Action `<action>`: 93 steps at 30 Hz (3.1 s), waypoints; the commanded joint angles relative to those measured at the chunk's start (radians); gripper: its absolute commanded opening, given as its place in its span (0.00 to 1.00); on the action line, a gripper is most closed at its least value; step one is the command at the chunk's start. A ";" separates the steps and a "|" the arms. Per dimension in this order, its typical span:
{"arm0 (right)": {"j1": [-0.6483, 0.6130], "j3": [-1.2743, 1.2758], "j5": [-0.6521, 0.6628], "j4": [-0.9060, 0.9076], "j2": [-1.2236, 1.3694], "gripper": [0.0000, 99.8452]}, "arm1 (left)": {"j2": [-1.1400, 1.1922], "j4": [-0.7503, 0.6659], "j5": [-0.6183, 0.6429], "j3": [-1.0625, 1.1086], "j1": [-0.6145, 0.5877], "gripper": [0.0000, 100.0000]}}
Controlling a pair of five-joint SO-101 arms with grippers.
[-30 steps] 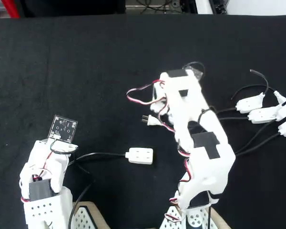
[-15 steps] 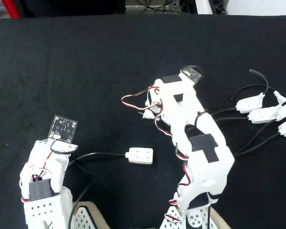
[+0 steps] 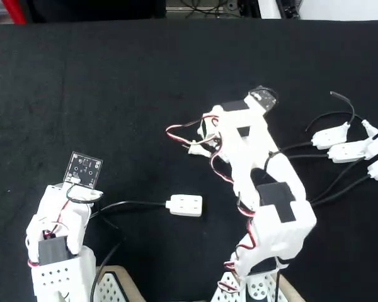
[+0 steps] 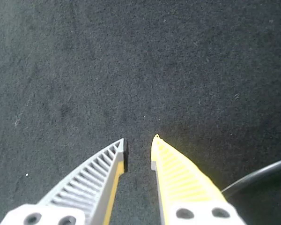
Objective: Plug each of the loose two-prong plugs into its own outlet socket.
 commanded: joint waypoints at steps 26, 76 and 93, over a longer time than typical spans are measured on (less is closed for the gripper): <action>0.020 -0.182 0.350 0.270 0.105 0.01 | -0.006 -0.012 -0.009 0.019 -0.005 0.11; 0.160 -0.526 1.487 0.440 0.348 0.17 | -0.006 -0.012 -0.009 0.019 -0.004 0.11; 0.157 -0.694 1.514 0.592 0.383 0.01 | -0.006 -0.012 -0.009 0.019 -0.004 0.11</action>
